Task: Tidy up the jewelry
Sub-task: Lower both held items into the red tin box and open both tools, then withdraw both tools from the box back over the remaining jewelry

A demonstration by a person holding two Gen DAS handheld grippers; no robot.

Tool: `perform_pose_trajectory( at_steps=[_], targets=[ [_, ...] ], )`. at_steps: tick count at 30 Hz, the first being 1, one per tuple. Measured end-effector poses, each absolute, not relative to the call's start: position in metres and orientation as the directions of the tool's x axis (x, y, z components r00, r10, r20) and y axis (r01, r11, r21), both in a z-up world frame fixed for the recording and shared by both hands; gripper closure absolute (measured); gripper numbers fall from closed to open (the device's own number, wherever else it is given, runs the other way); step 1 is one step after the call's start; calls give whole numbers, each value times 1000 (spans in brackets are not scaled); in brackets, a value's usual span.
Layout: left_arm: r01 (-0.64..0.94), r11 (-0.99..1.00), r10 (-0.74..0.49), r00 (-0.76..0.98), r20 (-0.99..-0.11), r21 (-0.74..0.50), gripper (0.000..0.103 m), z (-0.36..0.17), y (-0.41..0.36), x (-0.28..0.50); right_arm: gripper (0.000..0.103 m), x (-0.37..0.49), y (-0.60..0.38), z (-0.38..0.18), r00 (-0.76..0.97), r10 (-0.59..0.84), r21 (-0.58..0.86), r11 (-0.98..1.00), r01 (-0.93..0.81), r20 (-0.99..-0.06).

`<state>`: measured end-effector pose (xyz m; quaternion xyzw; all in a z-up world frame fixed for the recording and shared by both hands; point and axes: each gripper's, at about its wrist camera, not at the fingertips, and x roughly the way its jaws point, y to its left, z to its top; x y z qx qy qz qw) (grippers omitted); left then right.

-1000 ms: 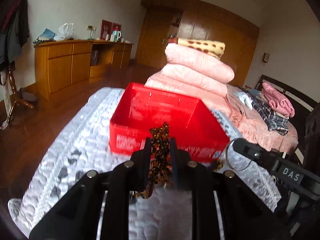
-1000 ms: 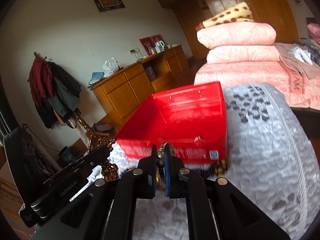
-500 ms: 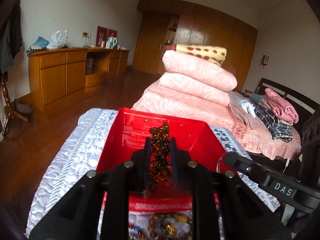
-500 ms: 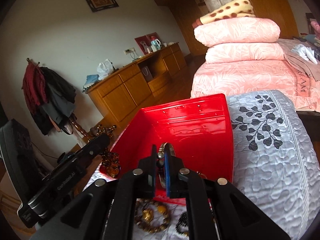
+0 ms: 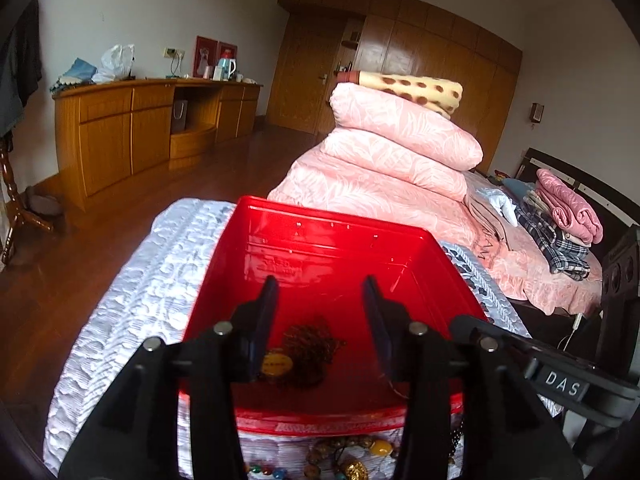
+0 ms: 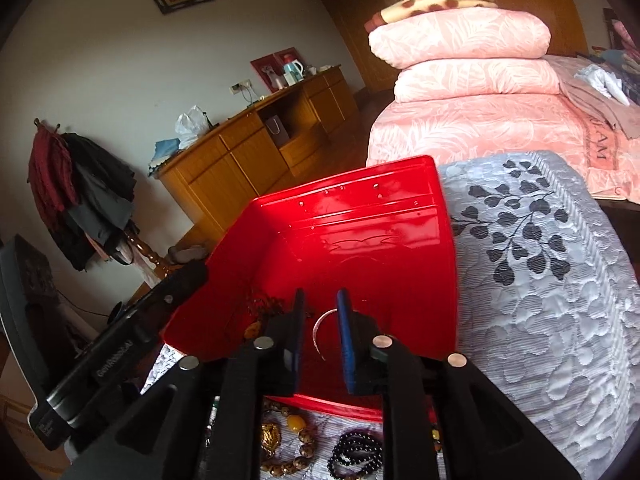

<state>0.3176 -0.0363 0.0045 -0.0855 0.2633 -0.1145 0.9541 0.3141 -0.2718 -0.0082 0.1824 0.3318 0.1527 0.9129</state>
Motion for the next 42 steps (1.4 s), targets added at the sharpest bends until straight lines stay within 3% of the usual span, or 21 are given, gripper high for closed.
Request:
perform_pose_trajectory(
  at_steps=[5,12,21,37,42],
  targets=[
    [166,969,-234,860,-453,-184,60,14,-29,291,81,280,-278,-6,757,359,412,902,-130,-546],
    [86,990,-125,908,-399,-113,51,9,-9,219,72,210,-288,-36,758,252,352,935,-31,-601],
    [46,992,-87,919,-385,-117,39,-15,-8,161,42,183,-277,-58,736,212,293,956,-19,-643],
    [-14,995,-29,899,-436,-95,36,-32,1,161,41,184,-260,-67,665,301,317,943,-101,-684],
    [-24,995,-23,888,-459,-96,36,-35,5,165,41,190,-256,-68,664,241,278,959,-53,-708]
  ],
)
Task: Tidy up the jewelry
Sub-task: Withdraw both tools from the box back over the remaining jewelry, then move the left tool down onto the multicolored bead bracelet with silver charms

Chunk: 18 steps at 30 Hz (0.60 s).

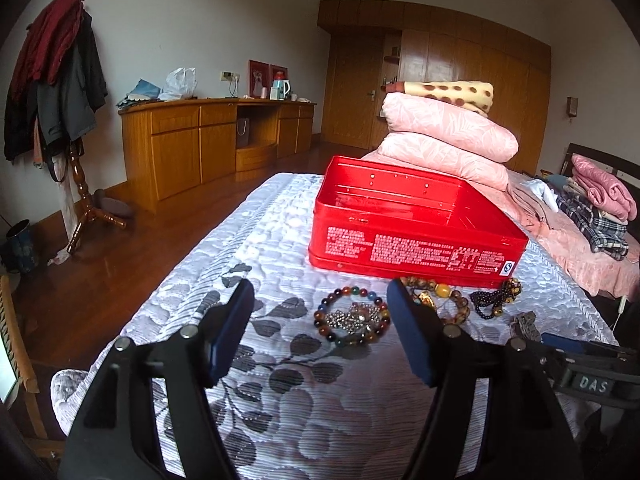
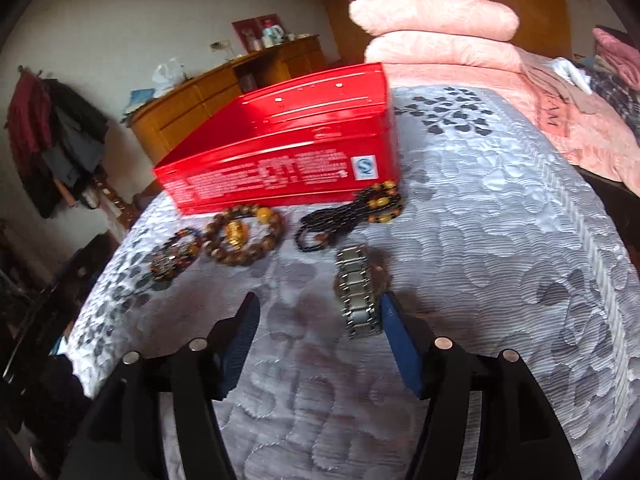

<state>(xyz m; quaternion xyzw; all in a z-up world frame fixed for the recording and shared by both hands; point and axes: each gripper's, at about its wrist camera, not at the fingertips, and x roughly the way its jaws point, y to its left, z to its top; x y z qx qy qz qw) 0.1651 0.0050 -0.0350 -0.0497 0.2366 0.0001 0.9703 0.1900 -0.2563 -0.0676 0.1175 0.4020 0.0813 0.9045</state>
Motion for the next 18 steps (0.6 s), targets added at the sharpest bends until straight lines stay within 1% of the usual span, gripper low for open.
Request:
perform_pose_trajectory(
  at_steps=[6,8,10,11,13,14,18],
  targets=[
    [-20,997,-20,881,-472,-80,35,-38,5,166,42,203,-252,-68,649,175,227,974,-4,-740],
    [-17,997,-21,880,-474,-76,35,-39,4,167,48,205,-250,-69,648,149,202,979,8,-747],
    [-16,997,-21,877,-479,-74,35,-39,2,169,59,204,-250,-70,652,127,191,981,28,-748],
    [-17,997,-21,876,-482,-74,35,-40,1,169,61,204,-251,-70,654,117,187,982,37,-747],
    [-18,997,-19,875,-483,-71,35,-41,0,169,69,202,-252,-70,658,101,178,983,51,-746],
    [-20,998,-14,877,-481,-66,36,-41,0,169,71,202,-252,-70,660,93,173,983,57,-746],
    [-9,999,-16,873,-488,-48,36,-42,-5,169,71,201,-253,-71,662,97,178,982,56,-743]
  ],
)
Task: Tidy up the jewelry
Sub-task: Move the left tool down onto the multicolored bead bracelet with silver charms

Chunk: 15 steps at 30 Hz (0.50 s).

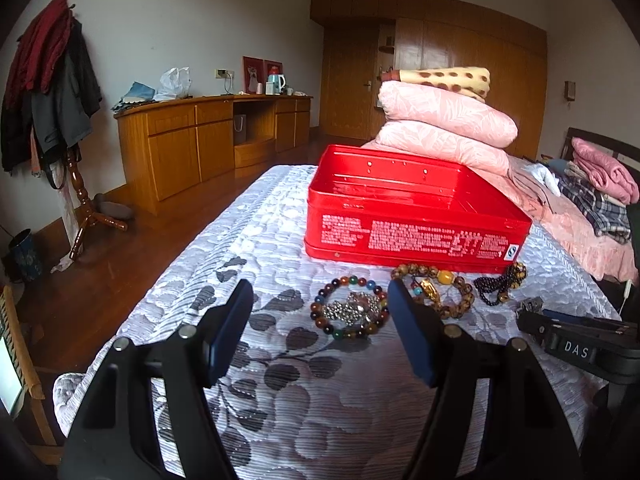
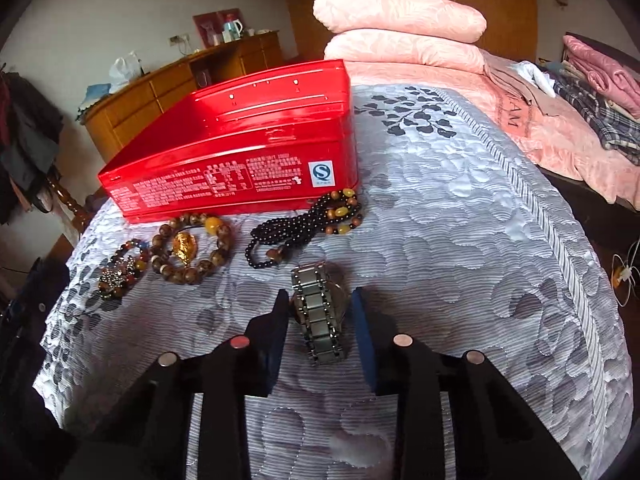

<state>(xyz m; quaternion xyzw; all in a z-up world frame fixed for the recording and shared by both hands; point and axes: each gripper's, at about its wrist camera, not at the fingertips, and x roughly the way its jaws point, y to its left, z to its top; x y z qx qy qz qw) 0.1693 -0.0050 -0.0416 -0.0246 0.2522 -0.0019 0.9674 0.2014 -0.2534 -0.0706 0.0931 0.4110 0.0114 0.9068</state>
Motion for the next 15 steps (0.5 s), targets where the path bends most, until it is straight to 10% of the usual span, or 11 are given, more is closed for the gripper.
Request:
perform_pose_trajectory(
  at_steps=[15],
  targets=[
    [8,995,-81,687,-722,-104,50,-66,-19,215,73,196,-262,-71,675,199,280,960,12,-710]
  ],
)
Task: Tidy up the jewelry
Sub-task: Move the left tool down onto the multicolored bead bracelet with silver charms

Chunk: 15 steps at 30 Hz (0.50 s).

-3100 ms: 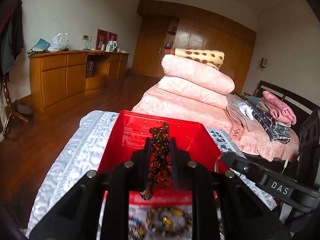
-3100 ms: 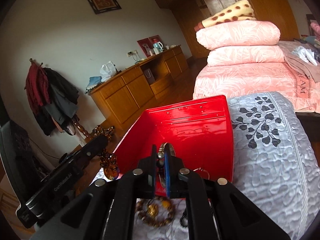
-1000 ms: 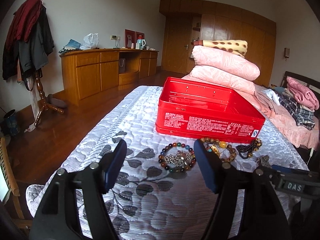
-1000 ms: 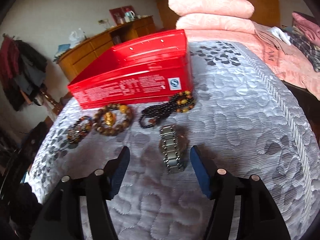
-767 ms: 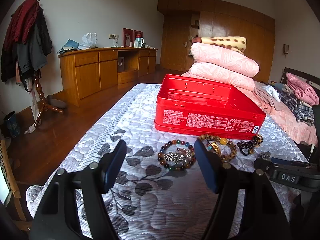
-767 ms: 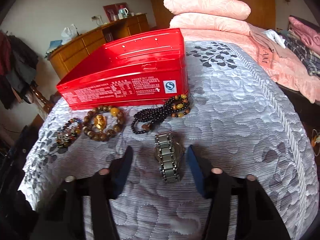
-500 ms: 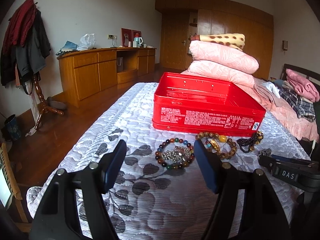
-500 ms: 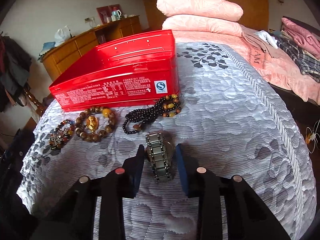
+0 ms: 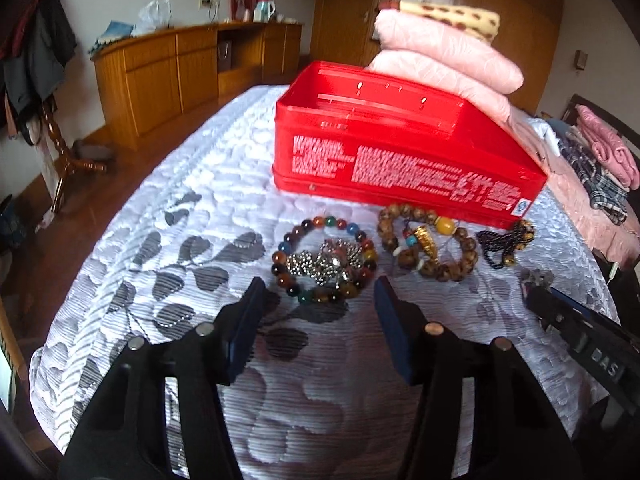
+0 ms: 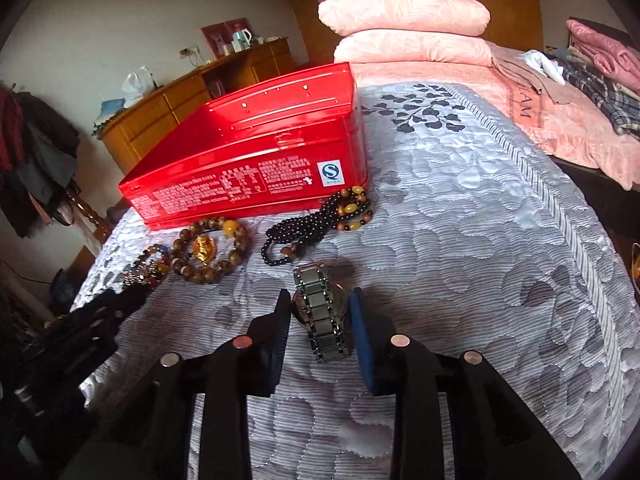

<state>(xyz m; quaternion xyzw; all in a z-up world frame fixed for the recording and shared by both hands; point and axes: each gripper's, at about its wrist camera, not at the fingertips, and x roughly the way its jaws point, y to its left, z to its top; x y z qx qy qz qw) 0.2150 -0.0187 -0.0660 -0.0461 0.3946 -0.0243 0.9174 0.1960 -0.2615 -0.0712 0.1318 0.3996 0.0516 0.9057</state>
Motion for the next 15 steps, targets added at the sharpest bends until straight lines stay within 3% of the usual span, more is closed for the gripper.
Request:
perform_pose_trajectory(
  at_steps=[8,10,14,15],
  targets=[
    [-17,997,-45,658,-751,-74,50,-67,-28,233,73,196,-263,-72,673,227,306,952,-1,-704],
    [-21,997,-44,659,-751,-77,55,-67,-29,235,73,196,-263,-72,673,224,303,953,0,-705],
    [-21,994,-64,666,-743,-104,77,-67,-25,233,73,196,-263,-72,672,220,298,955,2,-707],
    [-20,994,-70,667,-741,-111,77,-67,-24,233,73,196,-263,-72,672,217,295,956,2,-708]
  ],
)
